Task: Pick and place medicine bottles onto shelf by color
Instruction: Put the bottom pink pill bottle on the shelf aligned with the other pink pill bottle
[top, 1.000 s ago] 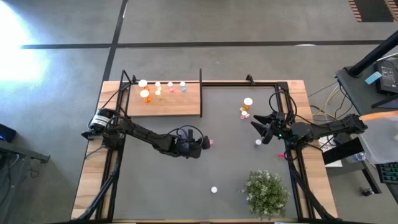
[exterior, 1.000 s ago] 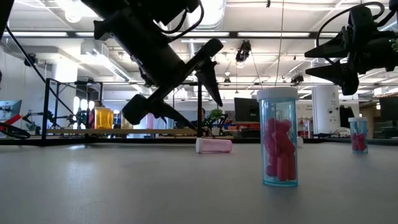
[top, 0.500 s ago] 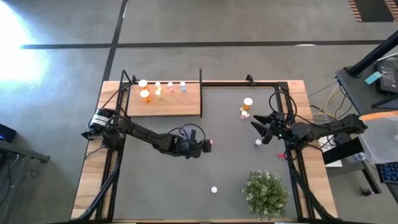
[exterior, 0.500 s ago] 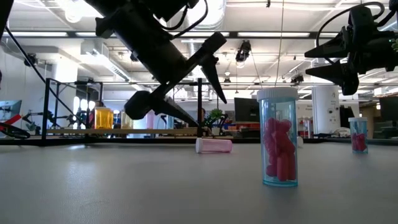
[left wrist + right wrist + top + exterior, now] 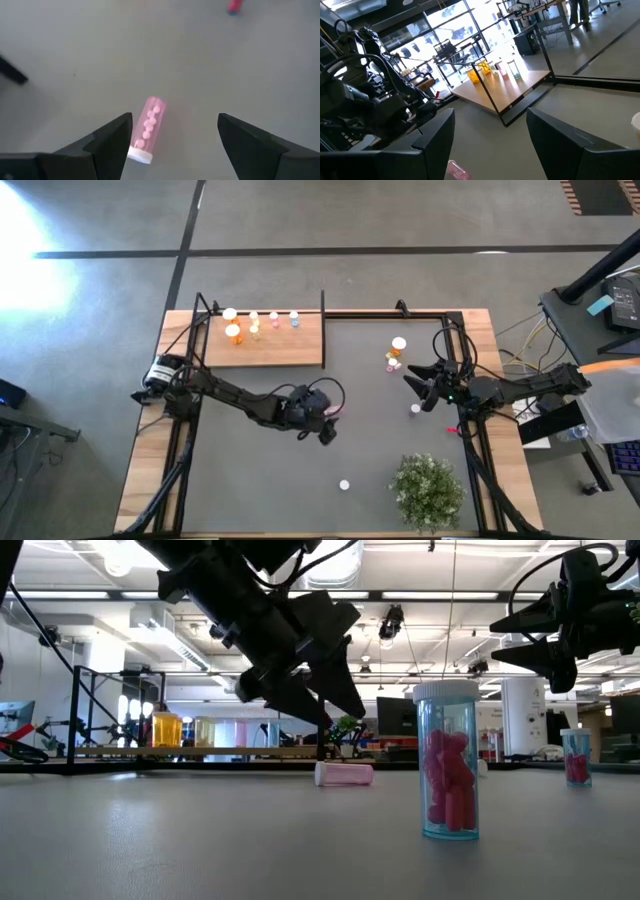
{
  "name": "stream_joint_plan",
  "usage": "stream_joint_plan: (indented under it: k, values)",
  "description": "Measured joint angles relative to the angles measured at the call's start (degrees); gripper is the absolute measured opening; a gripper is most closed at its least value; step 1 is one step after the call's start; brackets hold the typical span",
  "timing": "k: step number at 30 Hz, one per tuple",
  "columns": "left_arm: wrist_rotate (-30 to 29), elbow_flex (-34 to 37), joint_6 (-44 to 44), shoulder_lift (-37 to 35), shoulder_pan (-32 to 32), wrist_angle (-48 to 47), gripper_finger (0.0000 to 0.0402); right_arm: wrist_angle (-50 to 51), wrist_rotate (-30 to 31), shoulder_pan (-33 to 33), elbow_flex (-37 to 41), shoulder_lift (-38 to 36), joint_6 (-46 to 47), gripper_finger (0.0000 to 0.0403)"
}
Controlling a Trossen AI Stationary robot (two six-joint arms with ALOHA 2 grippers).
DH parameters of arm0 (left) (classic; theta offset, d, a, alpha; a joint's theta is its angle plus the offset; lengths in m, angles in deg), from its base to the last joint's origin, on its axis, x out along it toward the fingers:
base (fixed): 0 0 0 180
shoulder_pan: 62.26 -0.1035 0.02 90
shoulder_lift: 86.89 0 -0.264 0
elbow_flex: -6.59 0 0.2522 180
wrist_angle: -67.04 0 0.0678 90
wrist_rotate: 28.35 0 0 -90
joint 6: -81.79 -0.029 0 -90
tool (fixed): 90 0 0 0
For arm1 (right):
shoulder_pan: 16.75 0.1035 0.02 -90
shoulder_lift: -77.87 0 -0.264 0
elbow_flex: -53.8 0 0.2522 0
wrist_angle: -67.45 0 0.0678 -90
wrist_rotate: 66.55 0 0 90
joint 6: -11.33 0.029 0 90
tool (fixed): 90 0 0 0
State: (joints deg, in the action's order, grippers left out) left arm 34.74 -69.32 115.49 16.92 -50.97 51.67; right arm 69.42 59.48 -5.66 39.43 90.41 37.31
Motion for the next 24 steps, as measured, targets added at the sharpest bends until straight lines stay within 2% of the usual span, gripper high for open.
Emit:
stream_joint_plan:
  k: [5, 15, 24]
  values:
    - [1.2, 0.1, -5.6, 0.0, -0.4, 0.2, 0.0276, 0.0, 0.0, 0.0, 0.0, 0.0, 0.0, 0.0237]
    - [6.9, 0.2, -6.2, 4.9, -3.9, 3.0, 0.0276, 0.0, 0.0, 0.0, 0.0, 0.0, 0.0, 0.0237]
    - [7.2, 0.2, -9.2, 7.7, -5.5, 3.1, 0.0276, 0.0, 0.0, 0.0, 0.0, 0.0, 0.0, 0.0237]
